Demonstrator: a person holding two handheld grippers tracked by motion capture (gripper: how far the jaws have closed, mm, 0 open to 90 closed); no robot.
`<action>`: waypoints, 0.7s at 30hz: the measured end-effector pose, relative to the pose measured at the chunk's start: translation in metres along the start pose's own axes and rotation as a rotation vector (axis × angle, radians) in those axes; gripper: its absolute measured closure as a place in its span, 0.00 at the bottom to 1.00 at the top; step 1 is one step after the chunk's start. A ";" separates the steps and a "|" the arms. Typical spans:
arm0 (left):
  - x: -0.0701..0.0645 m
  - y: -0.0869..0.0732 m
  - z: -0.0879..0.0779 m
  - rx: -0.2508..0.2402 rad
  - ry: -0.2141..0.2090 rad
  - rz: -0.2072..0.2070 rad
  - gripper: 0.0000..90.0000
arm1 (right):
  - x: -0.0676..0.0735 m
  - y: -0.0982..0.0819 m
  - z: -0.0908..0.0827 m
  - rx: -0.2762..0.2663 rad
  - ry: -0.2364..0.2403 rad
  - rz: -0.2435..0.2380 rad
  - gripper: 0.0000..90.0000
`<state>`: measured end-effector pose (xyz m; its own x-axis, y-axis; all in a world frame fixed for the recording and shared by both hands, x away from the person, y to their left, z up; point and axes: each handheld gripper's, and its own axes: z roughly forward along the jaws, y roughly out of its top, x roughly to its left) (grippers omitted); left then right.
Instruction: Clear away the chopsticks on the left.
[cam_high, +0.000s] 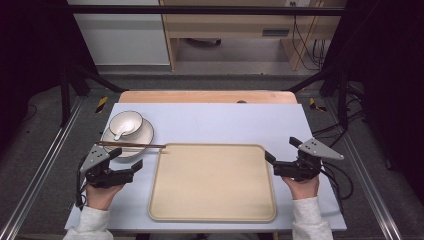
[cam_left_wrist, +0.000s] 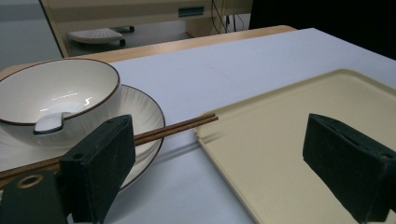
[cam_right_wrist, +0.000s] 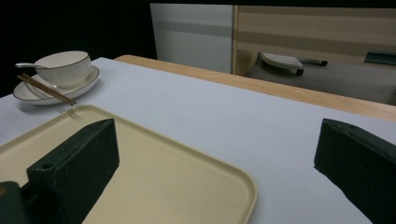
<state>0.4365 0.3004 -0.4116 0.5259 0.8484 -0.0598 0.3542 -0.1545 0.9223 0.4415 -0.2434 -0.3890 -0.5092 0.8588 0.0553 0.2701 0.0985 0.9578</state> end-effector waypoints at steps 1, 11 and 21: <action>0.002 -0.001 0.000 0.007 0.002 0.000 0.12 | 0.002 0.000 0.001 0.007 -0.001 -0.010 0.00; 0.028 -0.006 -0.003 0.069 0.056 0.026 0.16 | 0.004 0.001 0.002 0.007 0.004 -0.017 0.00; 0.056 -0.005 0.011 0.158 0.112 0.064 0.19 | 0.006 0.001 0.007 0.025 0.002 -0.027 0.00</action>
<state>0.4724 0.3428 -0.4233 0.4650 0.8840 0.0481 0.4444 -0.2801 0.8509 0.4439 -0.2345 -0.3896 -0.5185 0.8545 0.0307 0.2770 0.1339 0.9515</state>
